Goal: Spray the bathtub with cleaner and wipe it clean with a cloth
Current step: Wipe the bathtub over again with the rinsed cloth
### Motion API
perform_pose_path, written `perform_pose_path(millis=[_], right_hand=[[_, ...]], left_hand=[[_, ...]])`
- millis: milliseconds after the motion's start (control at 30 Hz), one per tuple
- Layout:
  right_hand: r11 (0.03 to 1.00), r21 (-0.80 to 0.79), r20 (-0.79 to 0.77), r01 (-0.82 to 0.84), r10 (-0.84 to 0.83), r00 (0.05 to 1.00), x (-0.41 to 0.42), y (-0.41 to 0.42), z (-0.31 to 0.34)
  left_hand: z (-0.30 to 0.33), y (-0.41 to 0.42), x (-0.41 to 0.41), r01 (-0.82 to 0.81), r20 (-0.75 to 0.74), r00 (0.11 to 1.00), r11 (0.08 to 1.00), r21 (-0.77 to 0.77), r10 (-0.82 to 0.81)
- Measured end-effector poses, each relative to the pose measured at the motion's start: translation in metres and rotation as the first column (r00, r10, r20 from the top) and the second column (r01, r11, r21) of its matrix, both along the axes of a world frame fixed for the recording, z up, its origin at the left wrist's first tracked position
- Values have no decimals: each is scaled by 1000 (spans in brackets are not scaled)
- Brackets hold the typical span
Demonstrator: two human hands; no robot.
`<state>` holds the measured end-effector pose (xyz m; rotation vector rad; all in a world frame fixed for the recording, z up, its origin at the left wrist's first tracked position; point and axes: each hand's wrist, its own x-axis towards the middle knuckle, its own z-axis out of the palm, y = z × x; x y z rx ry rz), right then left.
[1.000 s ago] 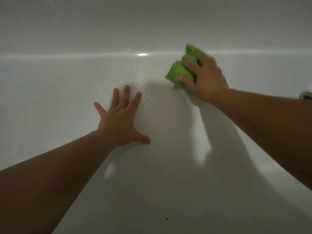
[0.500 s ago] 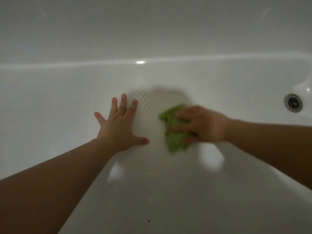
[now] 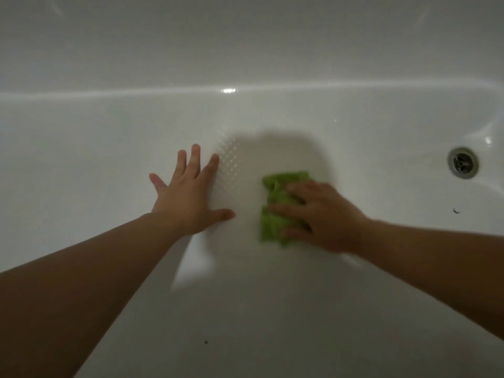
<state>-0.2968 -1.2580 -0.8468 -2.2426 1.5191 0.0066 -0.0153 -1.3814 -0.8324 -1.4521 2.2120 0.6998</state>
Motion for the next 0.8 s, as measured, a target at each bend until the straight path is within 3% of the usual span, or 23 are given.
perform_pose_path(millis=[133, 267, 333, 400, 467, 567, 700, 800], right_hand=[[977, 73, 82, -201, 195, 977, 3, 75, 26], [944, 36, 66, -327, 324, 944, -19, 45, 13], [980, -22, -14, -196, 196, 981, -34, -3, -1], [997, -46, -62, 56, -59, 996, -54, -62, -8], [955, -110, -39, 277, -282, 959, -79, -114, -5], [887, -120, -15, 446, -451, 892, -103, -150, 1], [889, -74, -39, 452, -456, 889, -84, -106, -9], [981, 60, -40, 183, -180, 983, -63, -18, 1]], left_hand=[[4, 30, -16, 29, -2, 1000, 999, 16, -29], [3, 56, -41, 66, 9, 998, 997, 30, -66], [-2, 57, -50, 53, 3, 999, 998, 16, -54], [-5, 54, -55, 49, 0, 999, 999, -11, -49], [-9, 51, -59, 57, 0, 998, 998, -41, -57], [-12, 49, -61, 76, -2, 997, 995, -64, -77], [-12, 46, -61, 76, -20, 997, 995, -61, -77], [-9, 45, -61, 91, -9, 996, 994, -52, -91]])
